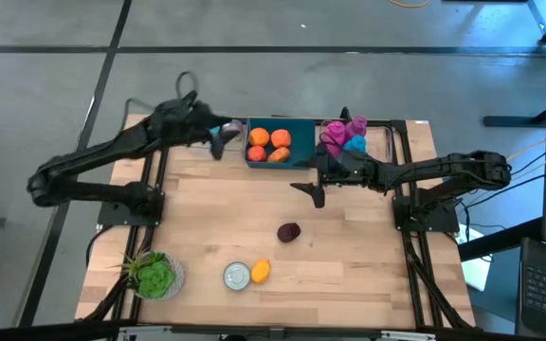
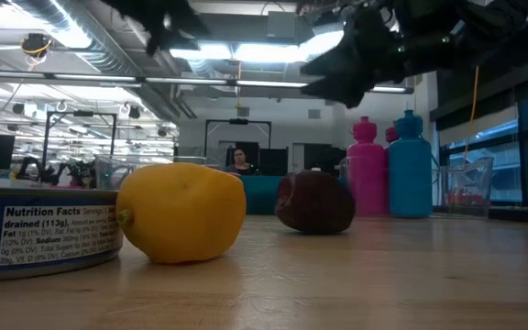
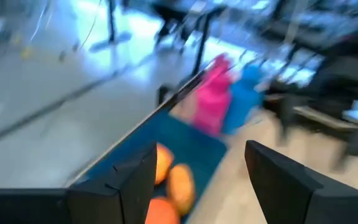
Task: Pick & Place Food Item
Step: Put the apple into the blue bin
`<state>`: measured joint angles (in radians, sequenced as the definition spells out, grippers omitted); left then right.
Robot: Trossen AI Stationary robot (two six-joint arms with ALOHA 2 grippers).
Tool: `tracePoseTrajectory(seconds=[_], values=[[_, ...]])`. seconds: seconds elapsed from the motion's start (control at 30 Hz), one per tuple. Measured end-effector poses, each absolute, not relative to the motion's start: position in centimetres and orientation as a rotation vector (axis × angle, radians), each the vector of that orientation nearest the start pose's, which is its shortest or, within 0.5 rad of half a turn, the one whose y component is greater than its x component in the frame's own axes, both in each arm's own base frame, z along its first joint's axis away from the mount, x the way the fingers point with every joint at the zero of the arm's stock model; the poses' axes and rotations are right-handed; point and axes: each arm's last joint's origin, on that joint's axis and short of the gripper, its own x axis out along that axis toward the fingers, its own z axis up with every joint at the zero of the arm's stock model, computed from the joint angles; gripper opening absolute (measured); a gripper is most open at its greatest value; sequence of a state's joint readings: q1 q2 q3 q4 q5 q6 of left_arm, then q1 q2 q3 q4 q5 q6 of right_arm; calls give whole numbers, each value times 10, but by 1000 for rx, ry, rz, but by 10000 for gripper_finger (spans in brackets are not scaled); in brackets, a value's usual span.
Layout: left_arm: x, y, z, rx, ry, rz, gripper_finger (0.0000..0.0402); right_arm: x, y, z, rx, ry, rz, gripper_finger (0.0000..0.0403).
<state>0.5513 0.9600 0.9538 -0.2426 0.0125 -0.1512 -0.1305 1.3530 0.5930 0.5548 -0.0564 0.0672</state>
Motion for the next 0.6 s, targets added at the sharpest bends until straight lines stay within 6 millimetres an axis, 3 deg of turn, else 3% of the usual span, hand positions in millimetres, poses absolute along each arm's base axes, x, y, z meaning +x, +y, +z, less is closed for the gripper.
tracePoseTrajectory(seconds=[0.1, 0.27, 0.43, 0.6], values=[[160, 81, 360, -142, 92, 478, 235, 271, -37, 226, 69, 150, -105, 314], [126, 47, 352, -75, -35, 364, 235, 255, -40, 253, 49, 45, -82, 299], [101, 28, 334, -22, -107, 272, 235, 232, -36, 279, 31, -26, -42, 295], [88, 20, 308, -11, -156, 238, 235, 213, -33, 284, 24, 38, -55, 295]])
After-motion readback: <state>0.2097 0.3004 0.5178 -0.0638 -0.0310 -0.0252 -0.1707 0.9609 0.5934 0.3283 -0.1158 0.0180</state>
